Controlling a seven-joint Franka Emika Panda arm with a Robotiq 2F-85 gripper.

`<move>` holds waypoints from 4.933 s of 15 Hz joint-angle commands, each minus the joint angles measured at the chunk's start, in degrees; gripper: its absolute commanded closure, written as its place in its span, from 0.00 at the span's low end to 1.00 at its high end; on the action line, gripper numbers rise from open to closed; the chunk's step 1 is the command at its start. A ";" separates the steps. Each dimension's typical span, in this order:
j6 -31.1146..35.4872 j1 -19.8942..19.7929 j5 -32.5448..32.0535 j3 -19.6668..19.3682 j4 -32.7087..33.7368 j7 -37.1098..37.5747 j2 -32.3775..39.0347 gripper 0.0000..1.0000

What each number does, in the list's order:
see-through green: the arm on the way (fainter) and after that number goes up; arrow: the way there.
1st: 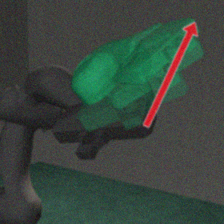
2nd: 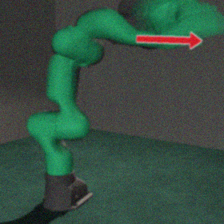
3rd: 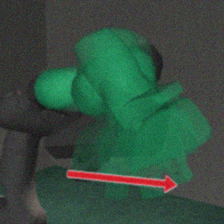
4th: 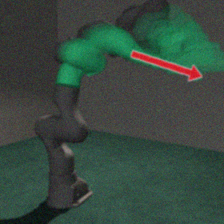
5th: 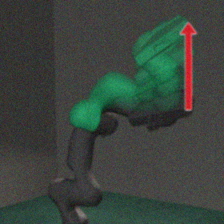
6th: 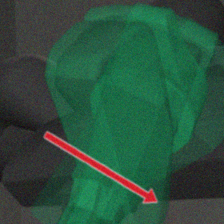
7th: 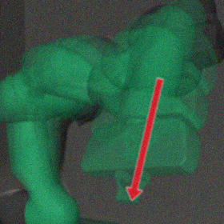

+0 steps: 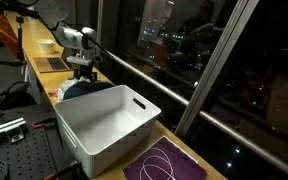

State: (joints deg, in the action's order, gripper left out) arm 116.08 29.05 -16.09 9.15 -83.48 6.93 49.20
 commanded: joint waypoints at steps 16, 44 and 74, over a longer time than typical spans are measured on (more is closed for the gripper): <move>5.98 7.74 -0.94 -1.46 -12.48 15.71 -8.07 1.00; -21.68 -4.75 -13.33 2.94 -20.70 23.80 -50.61 1.00; 2.59 -24.30 -6.38 -2.27 -38.05 9.45 -56.88 1.00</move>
State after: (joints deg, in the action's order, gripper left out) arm 114.71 5.11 -23.71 7.28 -118.60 17.28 -7.72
